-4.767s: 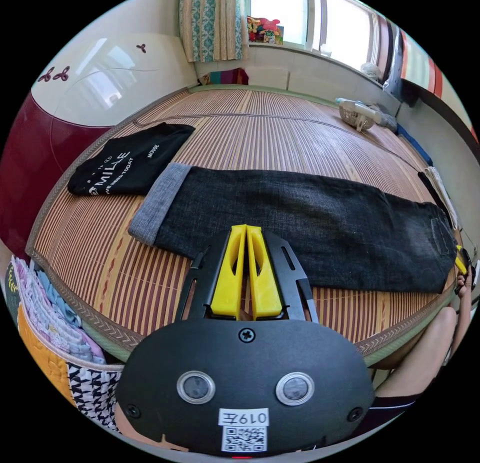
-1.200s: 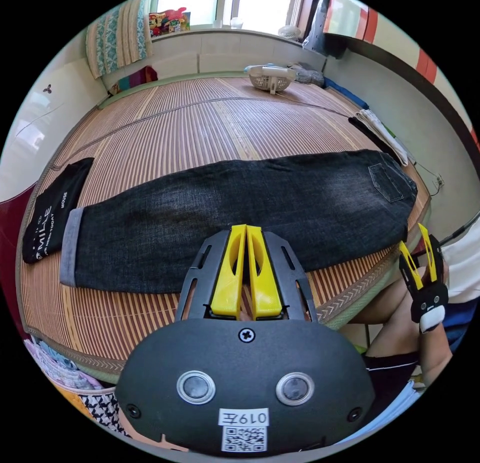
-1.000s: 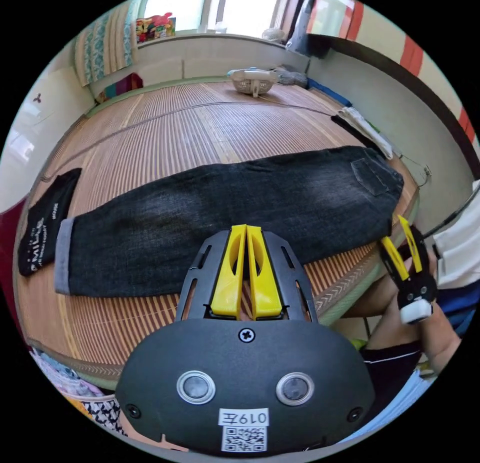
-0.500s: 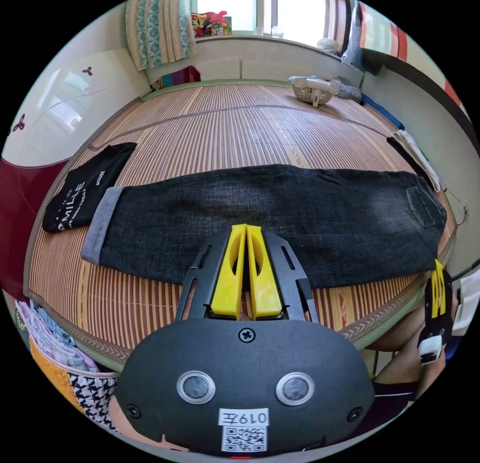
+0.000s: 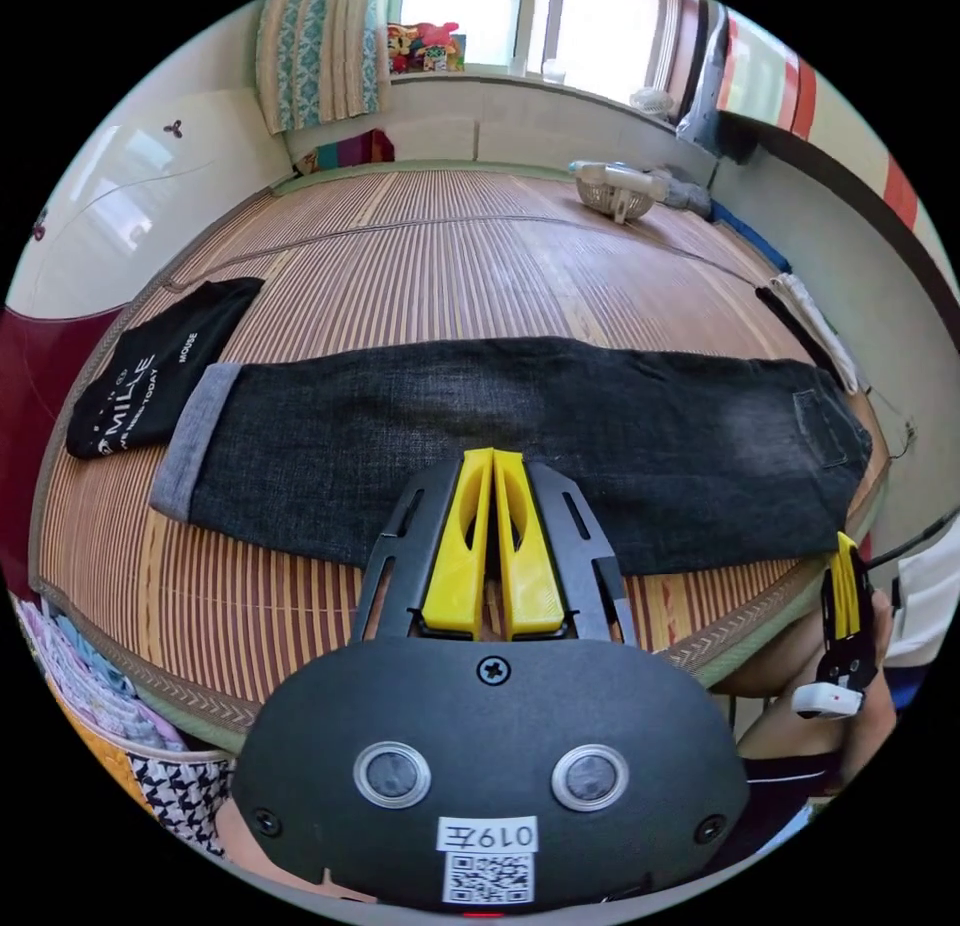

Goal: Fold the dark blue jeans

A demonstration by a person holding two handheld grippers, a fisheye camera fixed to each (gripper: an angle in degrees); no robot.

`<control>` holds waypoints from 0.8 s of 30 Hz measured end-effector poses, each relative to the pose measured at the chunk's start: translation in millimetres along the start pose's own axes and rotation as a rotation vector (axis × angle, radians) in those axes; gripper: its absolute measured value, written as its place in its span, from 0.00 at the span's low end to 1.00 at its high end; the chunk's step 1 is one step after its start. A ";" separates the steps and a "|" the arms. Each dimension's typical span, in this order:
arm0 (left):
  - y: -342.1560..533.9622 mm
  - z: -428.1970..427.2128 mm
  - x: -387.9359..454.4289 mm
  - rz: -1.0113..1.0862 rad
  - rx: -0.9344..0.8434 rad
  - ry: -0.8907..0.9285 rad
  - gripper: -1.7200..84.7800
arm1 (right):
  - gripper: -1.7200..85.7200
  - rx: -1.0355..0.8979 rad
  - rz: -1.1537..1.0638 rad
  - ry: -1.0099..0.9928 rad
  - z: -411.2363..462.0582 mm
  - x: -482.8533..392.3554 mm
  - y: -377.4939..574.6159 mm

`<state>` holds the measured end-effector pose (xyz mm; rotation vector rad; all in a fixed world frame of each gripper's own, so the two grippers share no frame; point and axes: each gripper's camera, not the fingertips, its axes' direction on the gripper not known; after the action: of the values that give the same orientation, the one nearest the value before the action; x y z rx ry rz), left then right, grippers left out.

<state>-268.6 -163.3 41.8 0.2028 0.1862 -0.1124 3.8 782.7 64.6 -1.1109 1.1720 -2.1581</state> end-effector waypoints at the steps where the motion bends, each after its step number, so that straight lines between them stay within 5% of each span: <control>1: -0.5 -7.9 -3.4 0.001 0.031 0.008 0.03 | 0.01 0.002 0.017 -0.007 2.4 3.0 0.7; 9: -9.3 -7.0 -33.5 -0.055 -0.048 -0.016 0.03 | 0.01 -0.034 -0.008 -0.051 23.0 -7.5 9.6; 19: -59.5 -89.4 -88.6 0.090 0.031 -0.191 0.03 | 0.07 0.187 0.283 -0.141 50.3 59.4 87.6; 24: -39.4 -105.4 -171.2 -0.060 0.007 0.003 0.03 | 0.02 0.318 0.423 -0.171 68.0 89.8 117.6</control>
<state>-459.0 -163.8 -33.7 0.2039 0.1949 -0.1726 7.7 624.3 26.9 -0.8046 0.8570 -1.8028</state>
